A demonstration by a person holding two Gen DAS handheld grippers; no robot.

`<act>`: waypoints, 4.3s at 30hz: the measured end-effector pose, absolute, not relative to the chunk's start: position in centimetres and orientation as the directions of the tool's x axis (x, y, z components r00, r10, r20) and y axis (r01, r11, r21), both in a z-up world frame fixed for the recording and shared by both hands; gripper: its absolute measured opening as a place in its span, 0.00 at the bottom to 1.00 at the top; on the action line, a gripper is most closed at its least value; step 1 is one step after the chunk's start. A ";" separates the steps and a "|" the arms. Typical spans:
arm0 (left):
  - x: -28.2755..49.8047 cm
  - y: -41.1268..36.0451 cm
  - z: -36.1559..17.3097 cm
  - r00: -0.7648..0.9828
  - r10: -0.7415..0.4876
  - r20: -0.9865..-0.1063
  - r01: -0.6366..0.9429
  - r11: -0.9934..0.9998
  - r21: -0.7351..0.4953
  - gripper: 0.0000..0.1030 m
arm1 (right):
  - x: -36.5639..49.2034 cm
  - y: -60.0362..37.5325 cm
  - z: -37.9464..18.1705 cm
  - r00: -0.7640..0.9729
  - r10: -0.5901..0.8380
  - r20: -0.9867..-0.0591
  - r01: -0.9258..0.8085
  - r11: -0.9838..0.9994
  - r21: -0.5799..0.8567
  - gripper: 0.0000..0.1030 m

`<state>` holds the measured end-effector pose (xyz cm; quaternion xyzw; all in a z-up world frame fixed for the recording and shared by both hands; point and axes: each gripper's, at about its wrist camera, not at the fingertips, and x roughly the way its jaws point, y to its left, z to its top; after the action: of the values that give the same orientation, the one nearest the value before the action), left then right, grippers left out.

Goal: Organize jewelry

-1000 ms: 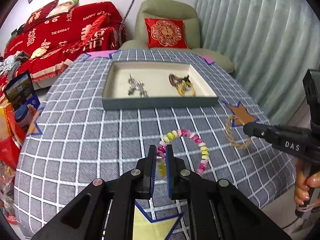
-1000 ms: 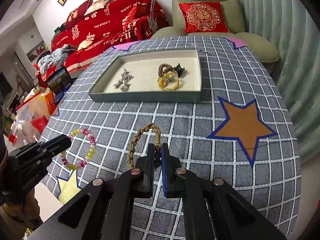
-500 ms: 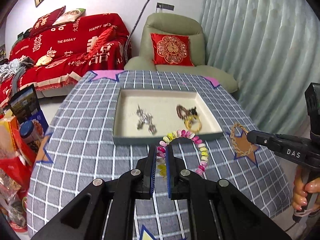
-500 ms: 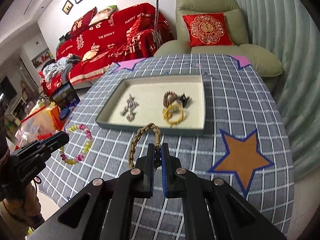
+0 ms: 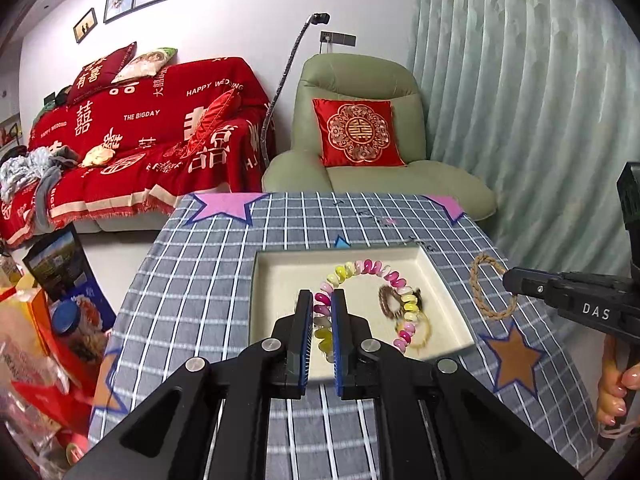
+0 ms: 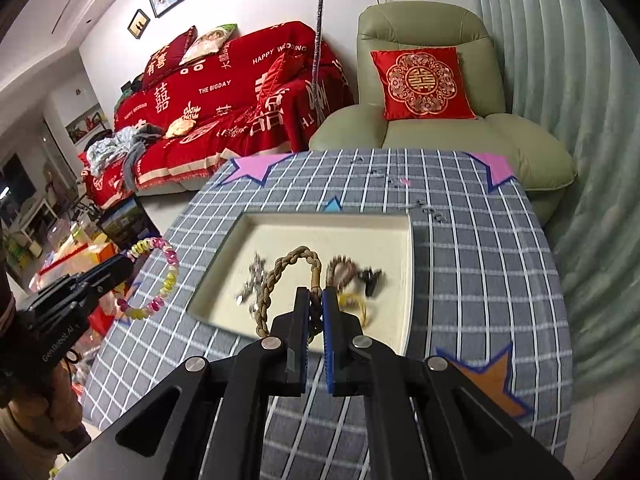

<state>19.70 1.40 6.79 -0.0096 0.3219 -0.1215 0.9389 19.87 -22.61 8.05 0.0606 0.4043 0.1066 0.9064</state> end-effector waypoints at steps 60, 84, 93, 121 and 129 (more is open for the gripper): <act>29.6 -3.6 -6.4 0.648 -0.064 -0.759 0.166 0.984 0.058 0.18 | 29.6 -24.5 -6.3 0.483 0.259 -0.836 -0.008 0.957 0.291 0.31; 29.3 -3.1 -4.4 0.658 -0.114 -0.744 0.165 0.986 -0.005 0.18 | 27.9 -25.0 -3.4 0.539 0.310 -0.783 -0.016 0.933 0.358 0.67; 30.3 -3.8 -6.2 0.591 -0.105 -0.800 0.189 0.982 0.010 0.18 | 27.5 -25.0 -3.3 0.535 0.314 -0.784 -0.014 0.932 0.363 0.67; 27.9 -2.9 -4.3 0.694 -0.038 -0.719 0.136 0.988 0.079 1.00 | 26.6 -24.9 -2.6 0.563 0.263 -0.783 -0.001 0.948 0.317 0.83; 23.8 -2.2 -3.7 0.691 -0.022 -0.723 0.122 0.989 0.086 1.00 | 24.1 -23.8 -2.6 0.581 0.208 -0.787 -0.019 0.970 0.242 1.00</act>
<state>23.77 -2.19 -3.73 0.0637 0.3911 -0.0394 0.9173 24.15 -23.79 -2.64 0.1041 0.4533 0.0641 0.8829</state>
